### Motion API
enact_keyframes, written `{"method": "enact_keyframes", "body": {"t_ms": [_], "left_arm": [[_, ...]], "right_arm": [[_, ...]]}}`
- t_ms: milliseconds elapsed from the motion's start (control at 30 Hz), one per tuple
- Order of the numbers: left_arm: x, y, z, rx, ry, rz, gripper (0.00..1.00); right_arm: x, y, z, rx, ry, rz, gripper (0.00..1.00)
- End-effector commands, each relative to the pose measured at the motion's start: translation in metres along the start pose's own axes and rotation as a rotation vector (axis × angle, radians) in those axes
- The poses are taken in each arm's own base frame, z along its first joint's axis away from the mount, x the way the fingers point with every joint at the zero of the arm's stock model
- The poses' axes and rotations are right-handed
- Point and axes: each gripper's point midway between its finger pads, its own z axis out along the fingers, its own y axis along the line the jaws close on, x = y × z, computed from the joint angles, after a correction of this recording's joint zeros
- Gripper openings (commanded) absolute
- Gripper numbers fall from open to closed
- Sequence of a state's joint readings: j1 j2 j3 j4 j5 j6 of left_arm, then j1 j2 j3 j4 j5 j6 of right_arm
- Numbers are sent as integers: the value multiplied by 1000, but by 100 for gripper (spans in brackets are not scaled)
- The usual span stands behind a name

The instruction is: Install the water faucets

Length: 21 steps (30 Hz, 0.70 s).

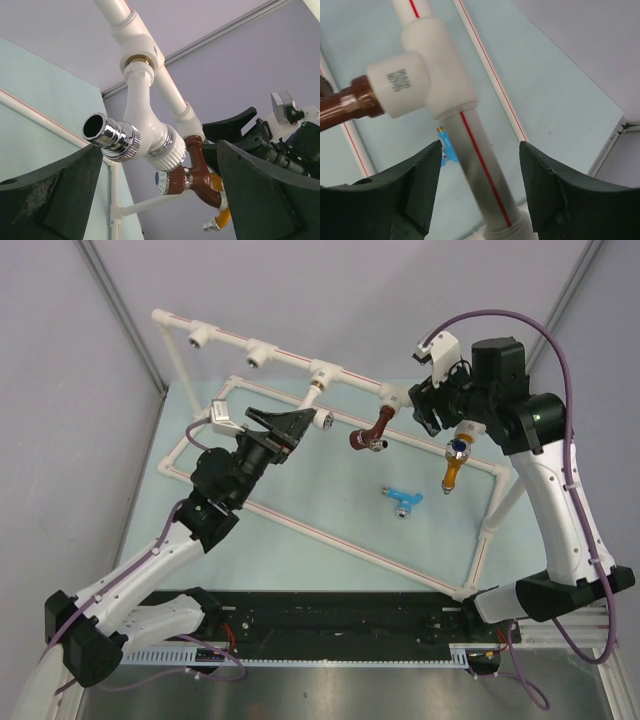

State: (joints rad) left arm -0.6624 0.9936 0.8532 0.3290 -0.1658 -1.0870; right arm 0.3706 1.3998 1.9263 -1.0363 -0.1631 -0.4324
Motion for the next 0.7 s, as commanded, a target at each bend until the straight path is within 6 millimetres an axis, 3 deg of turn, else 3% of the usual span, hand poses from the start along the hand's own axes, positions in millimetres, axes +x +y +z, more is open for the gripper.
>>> {"method": "enact_keyframes", "body": {"t_ms": [0,133,233,267,367,667], "left_arm": [[-15,-15,4,28,-53,10,98],[-17,-12,6,16,-66,12,97],[-17,-9,9,7,-70,16,96],[-17,-9,10,4,-72,19,96],[-19,-9,14,1,-80,26,94],[-35,-3,14,-32,-141,62,78]], "right_arm": [[-6,-8,6,-19,-2,-10,62],[-2,3,18,-95,20,-13,45],[4,7,24,-117,35,-9,27],[5,7,25,-118,33,-8,14],[6,8,25,-119,21,-7,0],[6,7,21,-98,-4,-17,0]]}}
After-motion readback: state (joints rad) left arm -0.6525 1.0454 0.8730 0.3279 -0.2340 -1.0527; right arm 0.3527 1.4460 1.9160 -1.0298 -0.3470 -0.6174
